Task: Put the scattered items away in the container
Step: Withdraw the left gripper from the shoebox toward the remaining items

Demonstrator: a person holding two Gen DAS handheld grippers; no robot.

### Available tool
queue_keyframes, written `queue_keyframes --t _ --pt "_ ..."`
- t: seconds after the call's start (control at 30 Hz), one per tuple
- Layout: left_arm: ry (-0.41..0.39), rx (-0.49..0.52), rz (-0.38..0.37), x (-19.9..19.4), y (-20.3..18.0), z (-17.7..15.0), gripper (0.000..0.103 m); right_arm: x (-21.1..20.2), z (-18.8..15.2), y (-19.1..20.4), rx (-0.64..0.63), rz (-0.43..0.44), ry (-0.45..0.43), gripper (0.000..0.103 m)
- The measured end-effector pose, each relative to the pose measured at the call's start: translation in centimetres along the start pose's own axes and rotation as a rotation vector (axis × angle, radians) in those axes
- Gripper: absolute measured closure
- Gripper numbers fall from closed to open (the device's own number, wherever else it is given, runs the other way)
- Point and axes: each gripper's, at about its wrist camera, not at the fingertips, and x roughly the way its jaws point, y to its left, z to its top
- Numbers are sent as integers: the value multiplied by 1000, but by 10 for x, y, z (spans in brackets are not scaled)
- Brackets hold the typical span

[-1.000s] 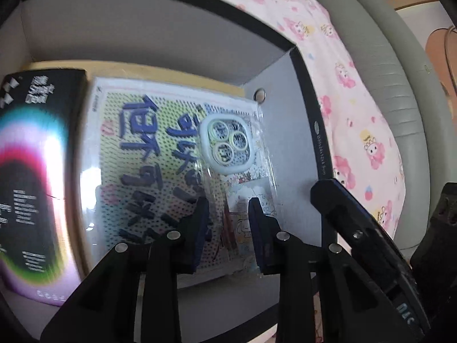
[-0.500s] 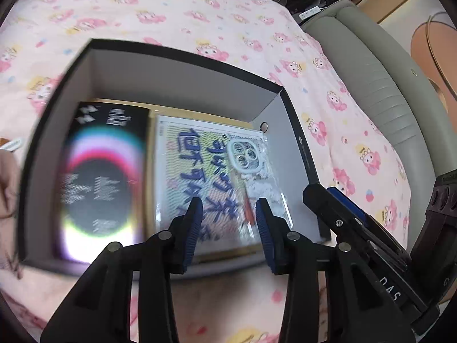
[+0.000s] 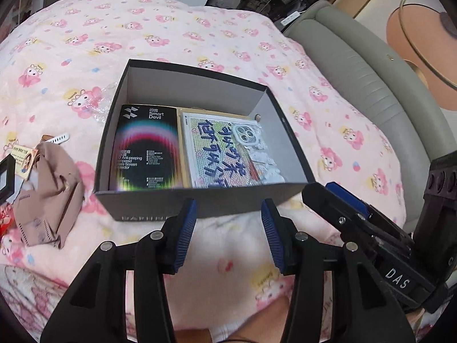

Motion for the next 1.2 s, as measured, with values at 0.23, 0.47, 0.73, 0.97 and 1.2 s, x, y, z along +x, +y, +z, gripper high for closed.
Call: queue_keyframes --t 0.23,0.47,0.73,0.97,1.2 --pt "-46 31 33 -32 3 -15 55 -18 -10 22 -7 21 -9 43" --pt "-67 36 79 -51 20 -25 55 -21 -22 49 -43 56 4 43" --pt "-64 -14 108 -62 46 -40 56 -12 -35 78 -94 90 42 43" --pt "-67 -38 157 -73 67 -46 57 0 -41 98 -114 121 79 43" --pt "-59 -90 184 -80 95 -52 62 19 -46 123 -134 152 123 43"
